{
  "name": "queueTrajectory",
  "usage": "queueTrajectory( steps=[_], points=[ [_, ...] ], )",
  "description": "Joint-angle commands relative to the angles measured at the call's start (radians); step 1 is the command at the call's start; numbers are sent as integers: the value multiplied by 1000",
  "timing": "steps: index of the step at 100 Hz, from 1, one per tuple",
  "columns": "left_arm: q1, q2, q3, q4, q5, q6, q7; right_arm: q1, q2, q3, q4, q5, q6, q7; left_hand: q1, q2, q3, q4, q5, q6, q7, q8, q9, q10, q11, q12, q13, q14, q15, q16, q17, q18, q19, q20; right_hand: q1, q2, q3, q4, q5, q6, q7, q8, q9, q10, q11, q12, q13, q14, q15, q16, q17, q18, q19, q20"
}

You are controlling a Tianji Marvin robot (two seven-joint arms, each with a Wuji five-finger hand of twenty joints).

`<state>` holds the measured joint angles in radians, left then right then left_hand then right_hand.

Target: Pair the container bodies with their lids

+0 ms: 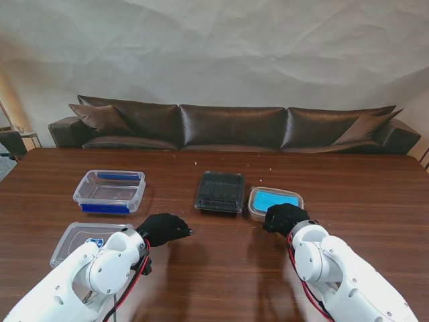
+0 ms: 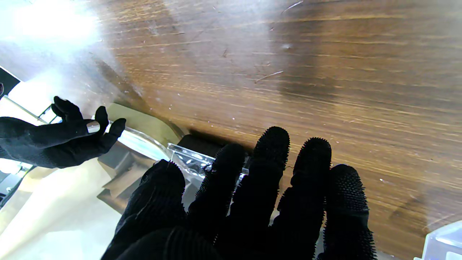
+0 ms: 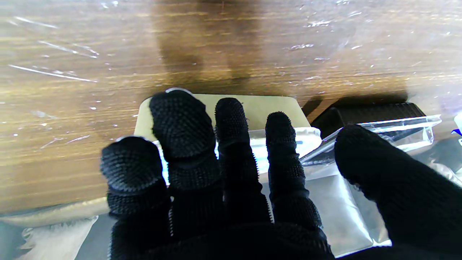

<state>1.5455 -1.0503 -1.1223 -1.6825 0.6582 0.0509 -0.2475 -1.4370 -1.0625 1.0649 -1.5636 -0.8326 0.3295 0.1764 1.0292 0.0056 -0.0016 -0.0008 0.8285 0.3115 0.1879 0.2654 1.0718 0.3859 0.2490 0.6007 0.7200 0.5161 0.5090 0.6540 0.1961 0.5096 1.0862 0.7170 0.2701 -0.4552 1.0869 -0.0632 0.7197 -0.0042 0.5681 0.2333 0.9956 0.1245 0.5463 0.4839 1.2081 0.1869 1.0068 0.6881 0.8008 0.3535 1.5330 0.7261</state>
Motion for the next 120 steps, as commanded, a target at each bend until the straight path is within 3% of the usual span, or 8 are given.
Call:
queueTrajectory(
  steps=[1,84,120],
  points=[
    [6,0,-3,-9,3,4,-19,5,0,-6,5,-5,2,16,5,33,-3,-5,13,2,0,7,-14,19,-7,-10,-25,24,-11,-8,-24,-15,-21,-6,-34,28,-13,21,-17,-9,14,-12,-27,21,-1,-10,-9,5,9,-2,-150,-10,-12,44],
    [9,3,-10,-16,8,16,-37,92,12,-43,59,-62,45,78,6,34,-2,-5,14,6,1,7,-9,21,-3,-8,-20,28,-3,-6,-17,-15,-7,7,-40,47,-30,24,-27,-14,15,-11,-58,9,1,-13,-20,-17,7,-3,-164,-33,-23,42],
    [15,3,-17,-21,18,9,-30,87,6,-30,56,-38,42,56,6,33,-2,-5,14,6,1,7,-11,20,-4,-9,-21,29,-3,-7,-18,-13,-5,12,-39,33,-30,24,-29,-17,18,-8,-91,16,7,-15,-30,-15,7,-4,-165,-38,-23,41]
  ],
)
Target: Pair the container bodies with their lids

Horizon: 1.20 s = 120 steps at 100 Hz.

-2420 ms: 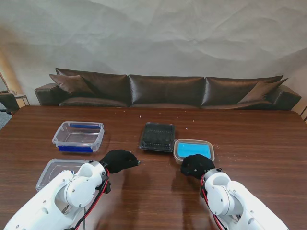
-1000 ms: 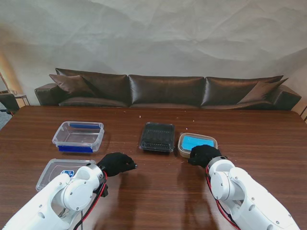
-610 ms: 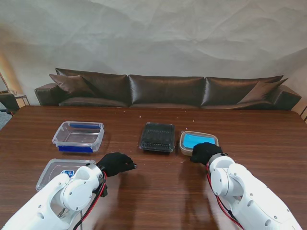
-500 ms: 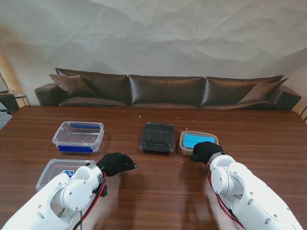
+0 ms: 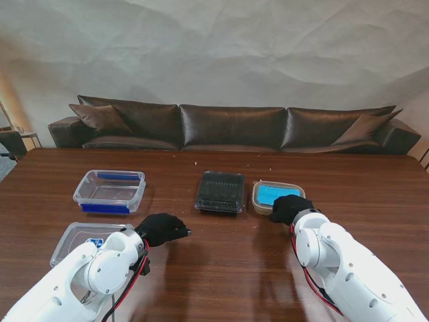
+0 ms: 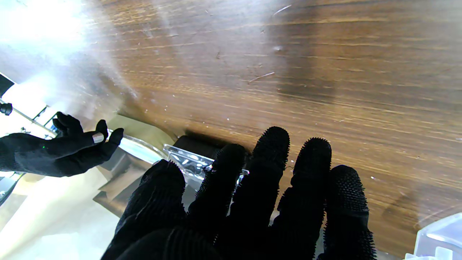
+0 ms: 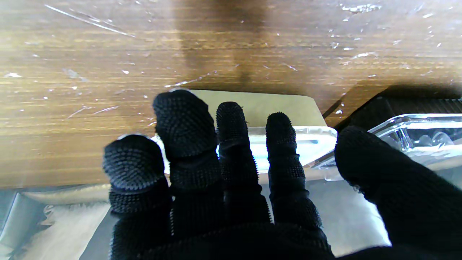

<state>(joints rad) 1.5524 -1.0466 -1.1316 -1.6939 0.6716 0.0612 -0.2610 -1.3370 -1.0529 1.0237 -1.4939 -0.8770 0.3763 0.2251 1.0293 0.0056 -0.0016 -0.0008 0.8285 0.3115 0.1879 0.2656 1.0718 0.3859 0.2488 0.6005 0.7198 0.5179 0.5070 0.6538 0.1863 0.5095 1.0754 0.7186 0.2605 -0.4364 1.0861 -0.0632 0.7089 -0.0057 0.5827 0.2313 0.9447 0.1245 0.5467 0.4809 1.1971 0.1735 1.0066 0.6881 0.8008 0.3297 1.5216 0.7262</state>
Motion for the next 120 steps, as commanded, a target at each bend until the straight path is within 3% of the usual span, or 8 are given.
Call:
queueTrajectory(
  steps=[1,33,67,98,120],
  points=[
    [9,-1,-9,-10,6,-2,-16,-15,-4,13,-16,9,-5,6,6,33,-3,-5,15,5,1,7,-10,18,-3,-9,-21,27,-1,-7,-9,-13,5,11,-29,13,-29,24,-17,-16,4,-6,-40,16,7,-12,-19,2,8,-4,-165,-14,-12,41],
    [31,0,-41,-38,26,-16,-17,-125,-17,104,-162,49,-15,-47,6,32,-2,-5,15,6,1,7,-7,20,-1,-7,-18,28,4,-6,-3,-12,10,14,-34,-22,-23,15,68,-21,7,-4,53,24,5,-18,38,22,14,-10,-97,16,14,39],
    [153,7,-182,-174,71,-21,-62,-250,-58,150,-335,248,-81,-189,2,32,-3,-5,11,-1,0,6,-22,18,-8,-11,-29,20,-4,-11,-11,-20,0,8,-18,-11,-27,14,64,9,-25,-1,58,45,-16,-13,-3,58,-44,-20,-156,54,-48,19],
    [324,2,-363,-293,96,-1,-80,-305,-80,130,-364,344,-123,-266,1,32,-3,-5,1,-6,-5,5,-36,15,-12,-13,-39,13,-10,-13,-18,-23,-6,5,-5,-10,-25,15,76,32,-35,3,69,62,-24,-9,-15,84,-77,-26,-180,78,-85,7],
    [439,-15,-484,-328,88,22,-21,-313,-85,126,-359,381,-143,-276,7,26,-1,-4,-20,-6,-16,2,-69,22,-26,-18,-77,7,-31,-18,-44,-34,-19,5,1,-12,-20,12,83,41,-46,4,74,73,-29,-7,-17,95,-91,-27,-186,97,-99,2]
  ],
)
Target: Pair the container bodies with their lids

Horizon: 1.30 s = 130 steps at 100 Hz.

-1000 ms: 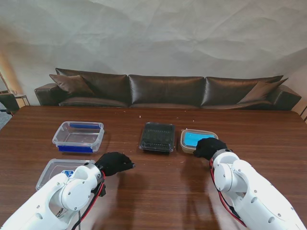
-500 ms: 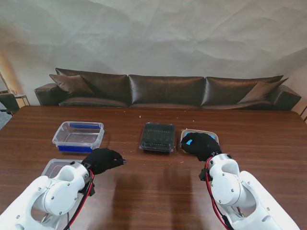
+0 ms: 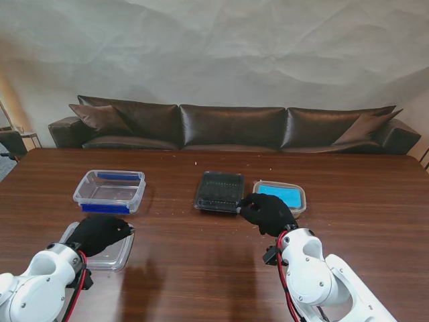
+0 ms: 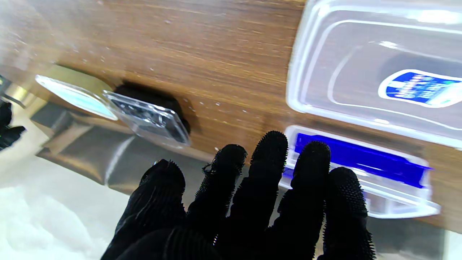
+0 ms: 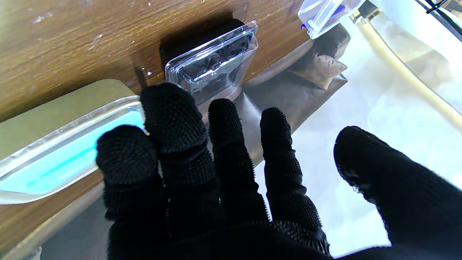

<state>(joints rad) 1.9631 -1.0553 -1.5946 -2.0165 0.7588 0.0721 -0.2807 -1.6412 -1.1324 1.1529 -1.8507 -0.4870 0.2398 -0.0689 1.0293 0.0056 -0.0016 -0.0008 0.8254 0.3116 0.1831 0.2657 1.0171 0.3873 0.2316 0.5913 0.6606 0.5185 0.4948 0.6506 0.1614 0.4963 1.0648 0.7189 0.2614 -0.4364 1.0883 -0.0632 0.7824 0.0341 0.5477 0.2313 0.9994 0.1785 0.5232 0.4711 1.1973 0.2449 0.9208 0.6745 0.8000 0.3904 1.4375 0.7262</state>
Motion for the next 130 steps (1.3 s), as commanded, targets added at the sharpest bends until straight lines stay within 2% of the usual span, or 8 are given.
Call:
queueTrajectory(
  steps=[1,26,50,67,99,113,130],
  points=[
    [34,-7,-26,-7,3,11,4,-8,-5,-4,-1,-8,-7,16,7,26,-1,-4,-17,-6,-11,1,-15,21,-9,-9,-18,6,-19,-15,-19,-21,-9,5,0,-12,-22,12,10,2,-11,4,19,20,-6,3,-18,26,-5,-14,-185,36,-15,2],
    [117,-25,-129,-12,-1,36,64,2,-7,-14,18,2,-7,12,8,23,-1,-4,-37,0,-21,-2,-38,24,-17,-11,-41,-1,-27,-11,-44,-34,-24,10,2,-12,-20,12,10,8,-17,6,19,23,-9,4,-18,31,-7,-12,-189,43,-19,0],
    [126,-33,-183,22,-16,53,88,14,-11,-30,38,13,-8,6,9,22,0,-4,-56,-5,-29,-4,-68,26,-31,-16,-74,-2,-60,-18,-83,-48,-105,-5,3,-11,-18,12,10,12,-18,8,20,27,-8,5,-19,36,-8,-12,-189,43,-19,0],
    [104,-38,-183,63,-34,71,117,22,-12,-38,51,19,-10,4,5,19,-1,-5,-87,-17,-43,-8,-115,18,-53,-35,-109,-6,-113,-44,-99,-66,-191,-27,3,-12,-16,12,7,13,-20,9,19,27,-9,5,-20,37,-9,-12,-191,45,-21,-1],
    [78,-46,-181,126,-65,118,158,24,-12,-42,60,21,-11,6,-4,10,-3,-7,-162,-38,-69,-17,-246,5,-103,-141,-197,-24,-261,-139,-130,-107,-397,-77,4,-11,-17,11,6,15,-20,10,18,29,-9,6,-21,37,-9,-12,-191,45,-21,-1],
    [58,-50,-173,160,-83,125,184,24,-11,-44,60,22,-13,7,-5,7,-2,-6,-170,-38,-70,-17,-274,-2,-111,-166,-221,-29,-298,-161,-132,-115,-464,-86,4,-12,-17,11,6,16,-20,10,19,29,-9,6,-19,39,-8,-12,-191,45,-21,-1],
    [24,-48,-145,206,-102,133,184,23,-11,-45,61,25,-15,10,-5,6,-2,-6,-180,-41,-73,-18,-294,-12,-117,-187,-237,-35,-328,-180,-121,-120,-545,-86,6,-11,-16,11,6,18,-20,11,19,30,-9,6,-20,40,-8,-13,-191,46,-21,-1]
  ],
)
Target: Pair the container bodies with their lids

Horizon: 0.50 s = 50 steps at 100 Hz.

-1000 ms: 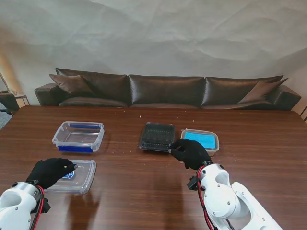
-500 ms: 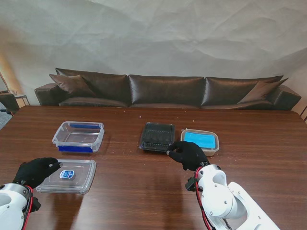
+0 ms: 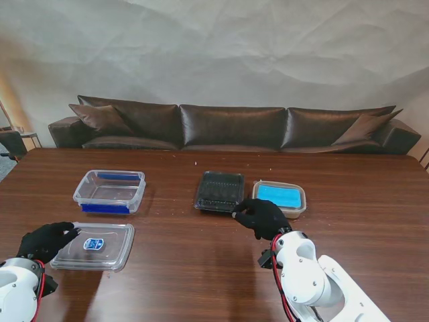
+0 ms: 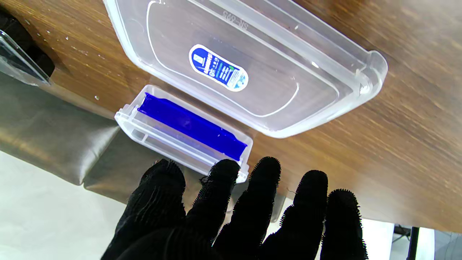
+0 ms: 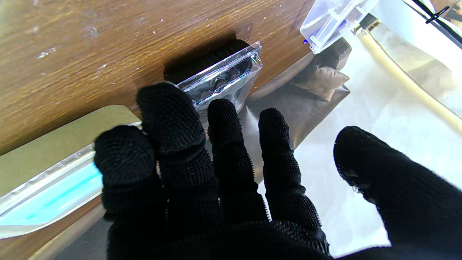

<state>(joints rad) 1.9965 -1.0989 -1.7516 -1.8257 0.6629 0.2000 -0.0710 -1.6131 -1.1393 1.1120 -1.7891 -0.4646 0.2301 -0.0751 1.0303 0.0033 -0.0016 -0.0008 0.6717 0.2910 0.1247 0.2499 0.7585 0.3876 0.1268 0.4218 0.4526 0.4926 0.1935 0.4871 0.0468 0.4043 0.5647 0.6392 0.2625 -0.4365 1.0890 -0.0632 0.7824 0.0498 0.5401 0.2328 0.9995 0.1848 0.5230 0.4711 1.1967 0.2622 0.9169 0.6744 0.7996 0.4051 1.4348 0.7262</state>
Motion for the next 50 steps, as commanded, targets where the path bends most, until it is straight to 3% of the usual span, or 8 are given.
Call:
queueTrajectory(
  steps=[1,31,50],
  points=[
    [-12,-4,14,19,-7,5,-26,-5,-4,-4,-1,3,-6,16,-6,9,-2,-6,-27,-21,-15,-2,-36,-13,-12,-18,-28,-9,-28,-17,-6,-28,-49,-6,4,-11,-17,11,7,2,-13,9,19,23,-8,6,-19,23,-4,-12,-191,31,-18,-1],
    [-77,3,77,94,-9,16,-37,-2,-6,-7,4,4,-6,11,-6,11,-3,-7,-51,-32,-23,-6,-78,-26,-22,-42,-64,-19,-63,-44,46,-31,-260,37,4,-9,-15,12,8,2,-11,10,20,23,-8,6,-18,23,-3,-13,-190,31,-16,0],
    [-106,5,103,126,-8,21,-35,-1,-7,-6,6,7,-6,7,-6,12,-3,-6,-75,-45,-31,-9,-113,-38,-32,-49,-101,-27,-88,-61,29,-47,-301,47,5,-8,-13,12,9,3,-11,10,22,26,-8,6,-17,24,-2,-12,-190,34,-15,0]
  ],
)
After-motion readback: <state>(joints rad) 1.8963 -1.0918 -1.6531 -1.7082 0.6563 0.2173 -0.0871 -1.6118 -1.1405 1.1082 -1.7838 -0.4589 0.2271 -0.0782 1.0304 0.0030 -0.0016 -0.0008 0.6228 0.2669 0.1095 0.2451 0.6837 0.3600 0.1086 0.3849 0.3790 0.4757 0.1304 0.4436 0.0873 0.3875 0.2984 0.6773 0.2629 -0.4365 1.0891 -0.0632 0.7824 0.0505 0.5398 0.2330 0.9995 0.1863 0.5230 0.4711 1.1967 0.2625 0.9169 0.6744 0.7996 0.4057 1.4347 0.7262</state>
